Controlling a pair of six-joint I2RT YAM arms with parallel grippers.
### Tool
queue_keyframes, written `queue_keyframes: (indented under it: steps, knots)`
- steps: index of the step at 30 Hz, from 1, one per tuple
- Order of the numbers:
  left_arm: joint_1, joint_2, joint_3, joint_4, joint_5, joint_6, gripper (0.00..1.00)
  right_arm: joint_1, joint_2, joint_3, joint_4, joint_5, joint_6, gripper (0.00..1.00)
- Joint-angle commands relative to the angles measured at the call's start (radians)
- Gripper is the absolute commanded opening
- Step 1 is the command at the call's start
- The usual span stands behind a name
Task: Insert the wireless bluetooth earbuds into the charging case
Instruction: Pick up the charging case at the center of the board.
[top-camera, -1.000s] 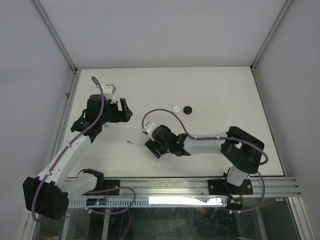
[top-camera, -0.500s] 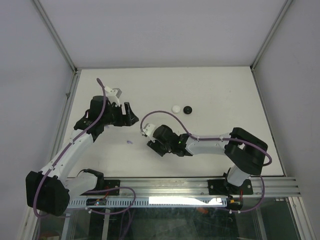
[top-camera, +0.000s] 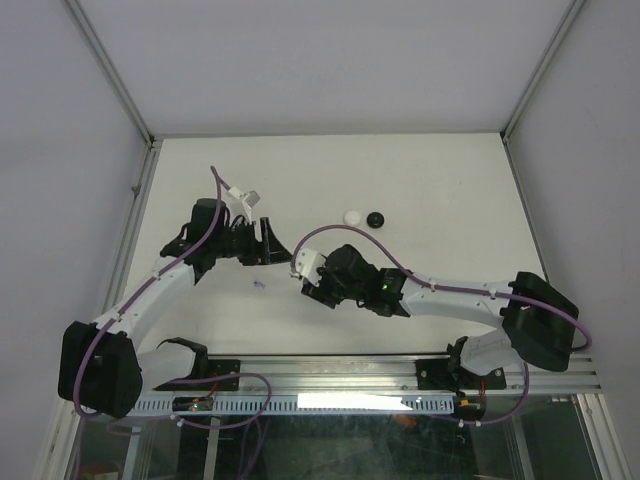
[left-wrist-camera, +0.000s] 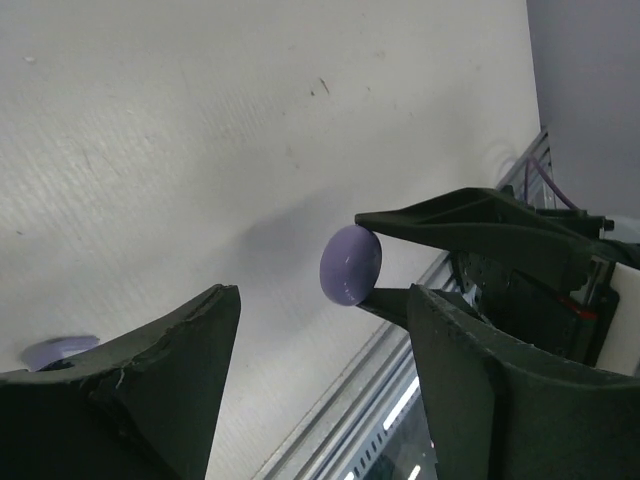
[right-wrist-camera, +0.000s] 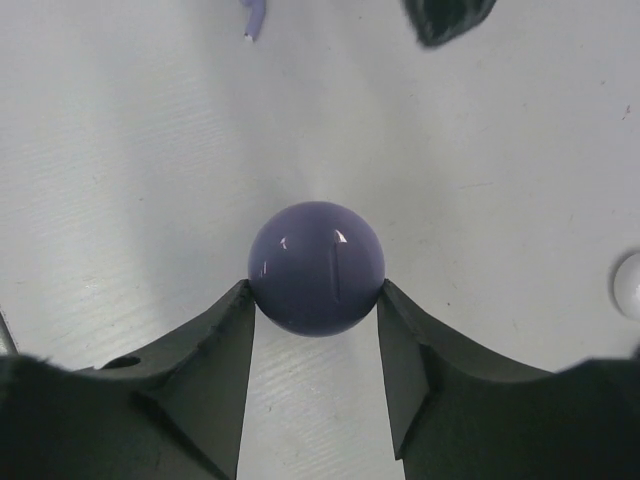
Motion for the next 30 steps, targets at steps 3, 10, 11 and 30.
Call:
queue_keyframes:
  steps: [3,10,11,30]
  knots:
    - [-0.067,0.029,0.002,0.101,0.153,-0.046,0.68,-0.007,-0.109,-0.001,0.07,-0.039,-0.1,0.37]
    - [-0.148,0.09,0.012,0.134,0.155,-0.055,0.66,-0.006,-0.157,-0.006,0.078,-0.079,-0.127,0.37]
    - [-0.152,0.097,0.011,0.146,0.163,-0.063,0.65,-0.005,-0.162,-0.007,0.081,-0.083,-0.131,0.37]
    - [-0.165,0.154,0.006,0.263,0.284,-0.135,0.42,-0.007,-0.198,-0.038,0.154,-0.102,-0.162,0.37]
